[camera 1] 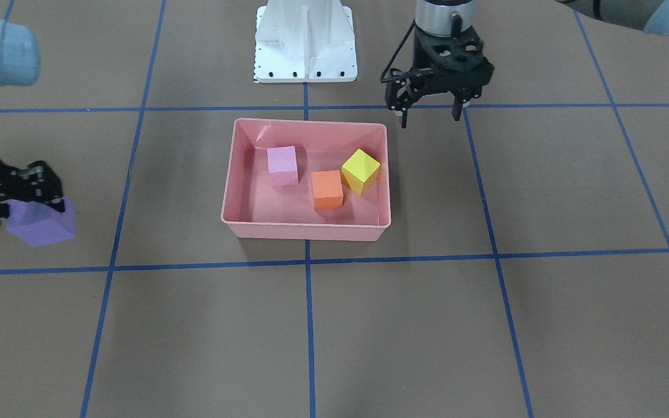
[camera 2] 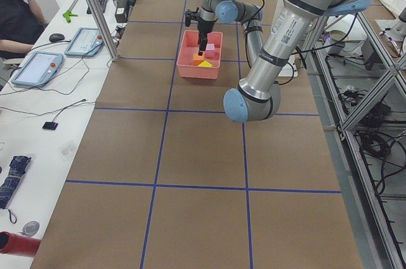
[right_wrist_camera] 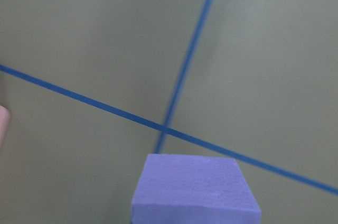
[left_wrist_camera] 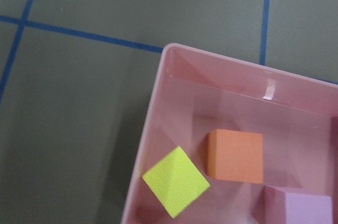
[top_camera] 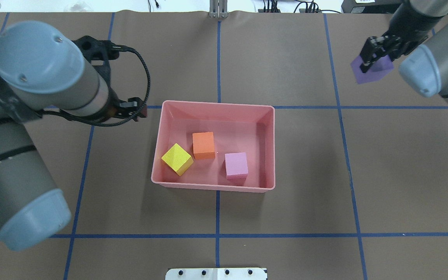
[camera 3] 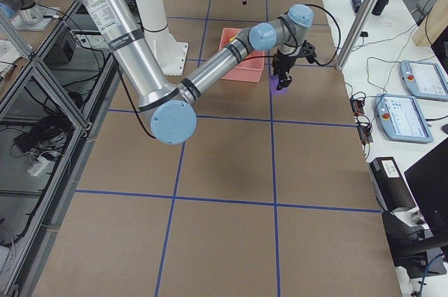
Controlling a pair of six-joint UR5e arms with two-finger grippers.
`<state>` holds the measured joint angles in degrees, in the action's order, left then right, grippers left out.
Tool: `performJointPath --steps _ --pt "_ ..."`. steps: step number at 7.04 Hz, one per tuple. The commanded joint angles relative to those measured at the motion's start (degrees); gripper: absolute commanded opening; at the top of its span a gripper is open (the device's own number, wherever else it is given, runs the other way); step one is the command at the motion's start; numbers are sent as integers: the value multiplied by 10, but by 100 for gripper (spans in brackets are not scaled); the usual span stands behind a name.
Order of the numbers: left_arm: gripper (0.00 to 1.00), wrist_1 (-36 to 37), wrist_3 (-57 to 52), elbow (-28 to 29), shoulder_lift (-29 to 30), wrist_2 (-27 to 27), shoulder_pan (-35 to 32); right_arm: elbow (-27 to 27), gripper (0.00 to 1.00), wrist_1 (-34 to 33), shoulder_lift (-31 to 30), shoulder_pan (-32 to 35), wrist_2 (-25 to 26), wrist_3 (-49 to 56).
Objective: Place blocks into pink bin with both arms
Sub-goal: 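Carry the purple cube into the bin with the right gripper while the left withdraws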
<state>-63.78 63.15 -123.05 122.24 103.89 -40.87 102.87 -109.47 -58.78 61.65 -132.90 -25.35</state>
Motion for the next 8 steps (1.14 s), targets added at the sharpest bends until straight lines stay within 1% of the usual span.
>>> performJointPath --steps 1,2,3,4,5,6,7,8 --pt "100 -1 -169 -4 -76 63 -116 30 0 18 80 -165 79 -279" --pt "100 -8 -283 -4 -113 90 -156 28 0 29 96 -226 130 -343" --pt "100 -10 -384 -4 -158 92 -190 23 0 49 99 -254 133 -364" --pt "100 -17 -430 0 -188 92 -204 22 0 58 97 -272 134 -372" --pt "100 -27 -427 -1 -191 92 -205 22 4 58 95 -275 132 -378" --pt "100 -28 -424 -3 -192 91 -205 27 99 56 86 -275 134 -386" --pt "100 -28 -426 2 -193 90 -209 43 100 61 67 -256 135 -367" --pt "100 -29 -428 5 -192 88 -218 50 100 57 56 -216 126 -364"
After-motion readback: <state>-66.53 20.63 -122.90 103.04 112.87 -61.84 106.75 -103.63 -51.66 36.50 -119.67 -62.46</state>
